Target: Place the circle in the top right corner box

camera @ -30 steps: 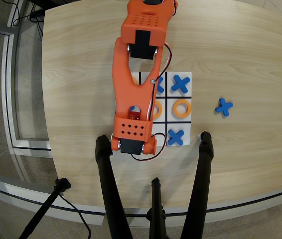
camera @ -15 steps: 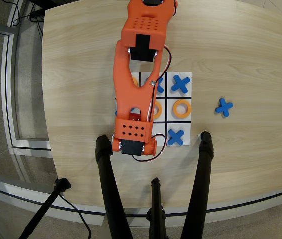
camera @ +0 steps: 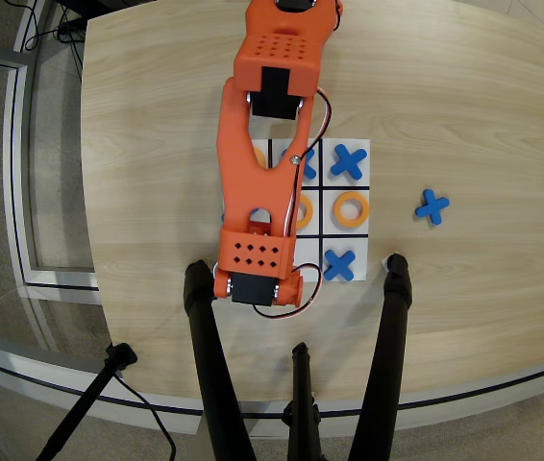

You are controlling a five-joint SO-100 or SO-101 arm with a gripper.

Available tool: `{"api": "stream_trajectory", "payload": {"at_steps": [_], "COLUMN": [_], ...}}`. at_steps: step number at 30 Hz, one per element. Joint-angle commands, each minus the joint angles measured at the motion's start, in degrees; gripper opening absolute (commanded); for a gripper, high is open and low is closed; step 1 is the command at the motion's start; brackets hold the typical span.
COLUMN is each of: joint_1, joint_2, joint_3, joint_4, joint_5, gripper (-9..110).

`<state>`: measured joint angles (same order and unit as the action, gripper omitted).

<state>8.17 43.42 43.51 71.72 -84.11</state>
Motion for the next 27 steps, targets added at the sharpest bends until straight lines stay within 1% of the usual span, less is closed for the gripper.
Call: {"api": "stream_trajectory", "payload": {"at_steps": [1,5,7,10,12,16,18,22,27], "joint_1": [0.5,1.3,1.4,0.4,-1.4,-6.9,-9.7,-11.4,-11.1], "joint_2": [3.3,12.5,21.0,40.5,55.8,86.3,98.3,116.8,132.4], "joint_3": [-3.2,-2.1,3.3,22.8,39.2,74.4,87.6,108.5,125.8], "joint_4": [1.1,6.9,10.2,10.5,8.3,4.3,2.5,0.5,0.4], "joint_5": [0.4,-0.1,-0.1,0.1,0.3,-4.2,-4.7,-6.6,-7.8], "gripper": [8,8,8,8,8,8,8,8,8]}}
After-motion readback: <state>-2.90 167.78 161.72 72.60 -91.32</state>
